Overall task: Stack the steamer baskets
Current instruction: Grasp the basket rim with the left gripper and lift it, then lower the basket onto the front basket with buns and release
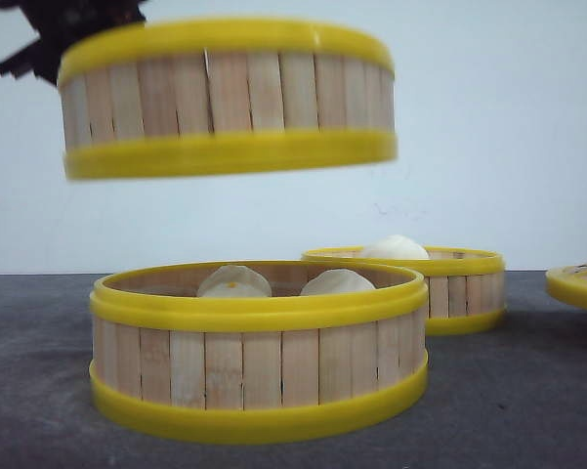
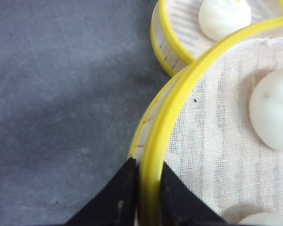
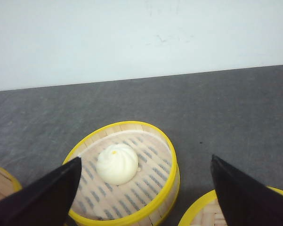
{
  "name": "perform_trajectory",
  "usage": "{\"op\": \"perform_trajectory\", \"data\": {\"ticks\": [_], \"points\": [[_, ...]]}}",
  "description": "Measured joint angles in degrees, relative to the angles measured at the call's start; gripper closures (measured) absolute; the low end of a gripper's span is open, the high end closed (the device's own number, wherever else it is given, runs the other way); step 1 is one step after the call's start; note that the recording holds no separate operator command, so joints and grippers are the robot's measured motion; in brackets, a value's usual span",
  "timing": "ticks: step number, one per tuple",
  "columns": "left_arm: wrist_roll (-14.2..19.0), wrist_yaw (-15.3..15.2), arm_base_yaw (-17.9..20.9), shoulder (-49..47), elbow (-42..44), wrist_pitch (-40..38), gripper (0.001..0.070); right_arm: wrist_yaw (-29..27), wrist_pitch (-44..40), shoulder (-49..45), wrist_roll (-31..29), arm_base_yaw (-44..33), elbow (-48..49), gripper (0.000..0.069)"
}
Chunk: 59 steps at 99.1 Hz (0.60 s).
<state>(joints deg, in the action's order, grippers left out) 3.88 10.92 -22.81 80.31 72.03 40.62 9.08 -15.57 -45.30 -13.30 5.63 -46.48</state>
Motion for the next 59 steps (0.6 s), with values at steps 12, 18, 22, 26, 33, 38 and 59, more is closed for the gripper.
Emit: {"op": "perform_trajectory", "data": {"ticks": [12, 18, 22, 26, 33, 38, 59], "points": [[0.48, -0.04, -0.15, 0.0, -4.44, -3.85, 0.068, -0.02, -0.15, 0.0, 0.0, 0.0, 0.0, 0.0146], [0.9, -0.04, -0.15, 0.02, -6.21, -5.29, 0.068, -0.02, -0.46, 0.0, 0.0, 0.02, 0.0, 0.0146], [1.27, -0.04, -0.22, 0.04, -7.04, -5.9, 0.068, 0.0, -0.72, 0.0, 0.0, 0.02, 0.0, 0.0146], [1.42, -0.04, -0.28, 0.11, -7.58, -6.34, 0.068, -0.02, -0.98, 0.0, 0.0, 0.0, 0.0, 0.0146], [1.73, 0.0, -0.42, 0.24, -8.35, -7.54, 0.068, -0.04, -1.46, 0.0, 0.0, 0.02, 0.0, 0.0146], [2.05, 0.0, -0.55, 0.37, -8.57, -8.13, 0.068, -0.04, -1.7, -0.02, 0.0, 0.02, 0.0, 0.0146], [3.02, -0.02, -1.51, 1.49, -8.57, -8.76, 0.068, -0.04, -1.75, -0.02, 0.0, 0.0, 0.0, 0.0146]]}}
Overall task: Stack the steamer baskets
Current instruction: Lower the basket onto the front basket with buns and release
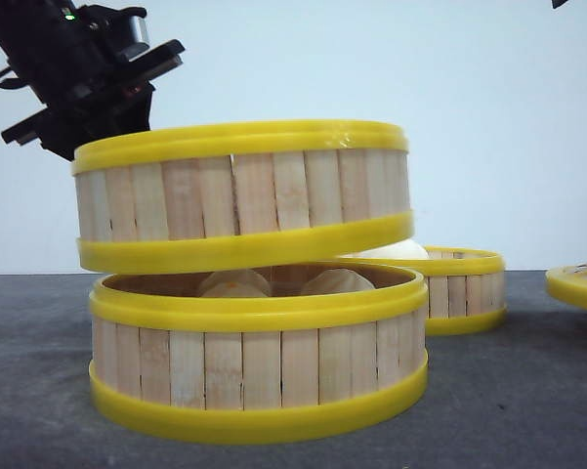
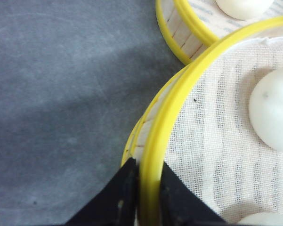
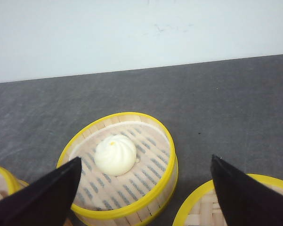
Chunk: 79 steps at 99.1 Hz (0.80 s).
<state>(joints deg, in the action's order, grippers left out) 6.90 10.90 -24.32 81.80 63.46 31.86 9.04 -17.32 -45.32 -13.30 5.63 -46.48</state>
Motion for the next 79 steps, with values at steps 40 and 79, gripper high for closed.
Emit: {"op": "perform_trajectory", "data": {"ticks": [40, 79], "points": [[0.11, 0.04, -0.57, 3.85, 0.0, -0.46, 0.068, 0.0, -0.22, 0.0, 0.0, 0.0, 0.0, 0.0146], [0.2, 0.22, -1.05, 5.29, 0.79, -0.76, 0.068, 0.0, -0.44, 0.0, 0.02, 0.0, 0.0, 0.0146]]}}
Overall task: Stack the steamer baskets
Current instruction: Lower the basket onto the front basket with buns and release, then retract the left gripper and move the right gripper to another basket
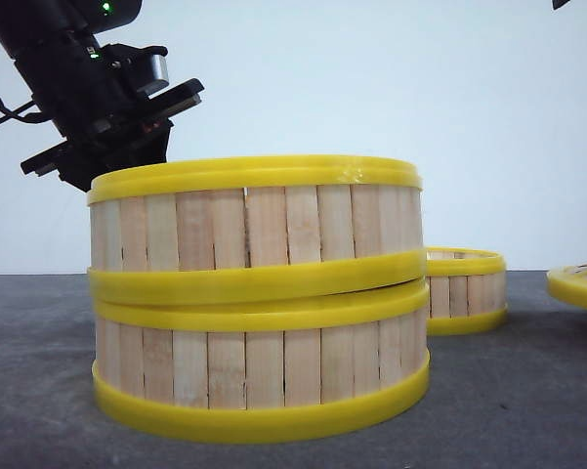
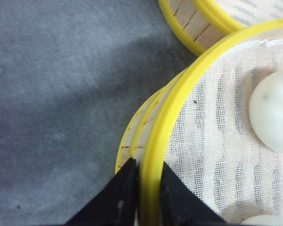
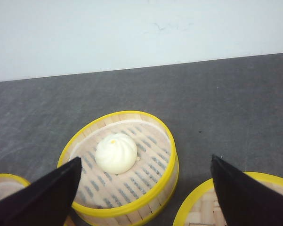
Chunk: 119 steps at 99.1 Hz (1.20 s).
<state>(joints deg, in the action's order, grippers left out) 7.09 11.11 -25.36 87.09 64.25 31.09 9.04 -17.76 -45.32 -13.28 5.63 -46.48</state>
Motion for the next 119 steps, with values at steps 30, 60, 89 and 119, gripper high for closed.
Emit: {"op": "perform_trajectory", "data": {"ticks": [30, 60, 89, 119], "points": [[0.66, 0.61, -1.07, 1.42, -0.02, 0.0, 0.05, 0.0, -0.85, -0.04, 0.0, 0.0, 0.0, 0.0146], [1.09, 0.59, -0.57, 0.96, -0.31, -0.5, 0.0468, 0.0, -0.85, -0.04, 0.0, 0.0, 0.0, 0.0146], [1.36, -2.45, 2.1, -14.99, -0.68, -6.47, 0.0468, 0.02, -0.46, -1.62, 0.0, 0.0, -0.33, 0.0146], [1.29, -2.67, 2.47, -33.68, -0.68, -6.84, 0.0468, 0.42, -0.9, -12.92, 1.29, 0.0, -9.49, 0.0199]]}}
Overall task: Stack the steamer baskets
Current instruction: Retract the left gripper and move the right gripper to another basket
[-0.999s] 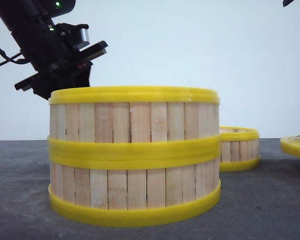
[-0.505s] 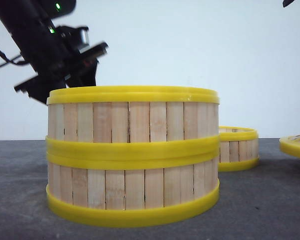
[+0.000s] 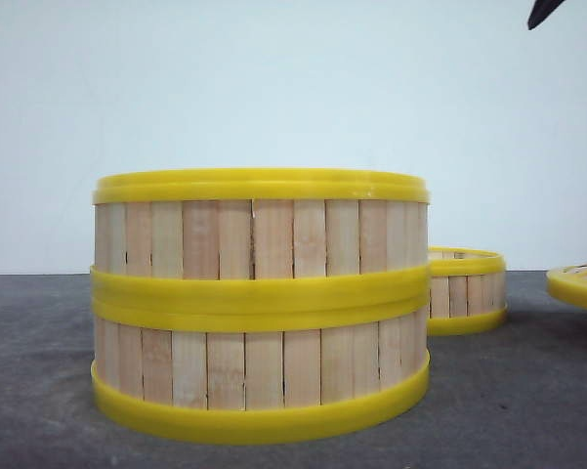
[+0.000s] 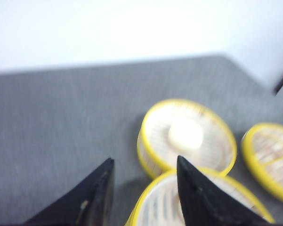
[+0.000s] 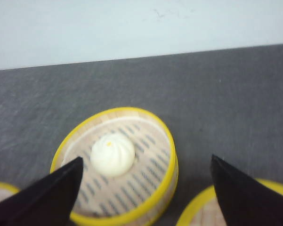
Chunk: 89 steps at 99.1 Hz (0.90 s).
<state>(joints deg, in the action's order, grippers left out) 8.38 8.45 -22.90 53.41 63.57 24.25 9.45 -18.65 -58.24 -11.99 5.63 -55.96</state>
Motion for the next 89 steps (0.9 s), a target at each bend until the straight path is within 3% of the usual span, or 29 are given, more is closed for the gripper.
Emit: {"op": "perform_trajectory", "data": {"ticks": [18, 47, 89], "points": [[0.02, -0.72, 0.0, -8.81, -1.99, 2.23, 0.0468, 0.0, -2.16, -11.96, 0.28, 0.02, -7.67, 0.0231], [2.01, -1.07, 0.0, -25.62, -18.23, 6.6, 0.0468, 0.0, -5.22, -30.49, 0.39, 0.07, -17.29, 0.0233], [6.6, -1.07, 0.0, -34.21, -17.94, 14.12, 0.0468, -2.58, -4.72, -45.16, -0.31, 1.51, -19.58, 0.0233]]}}
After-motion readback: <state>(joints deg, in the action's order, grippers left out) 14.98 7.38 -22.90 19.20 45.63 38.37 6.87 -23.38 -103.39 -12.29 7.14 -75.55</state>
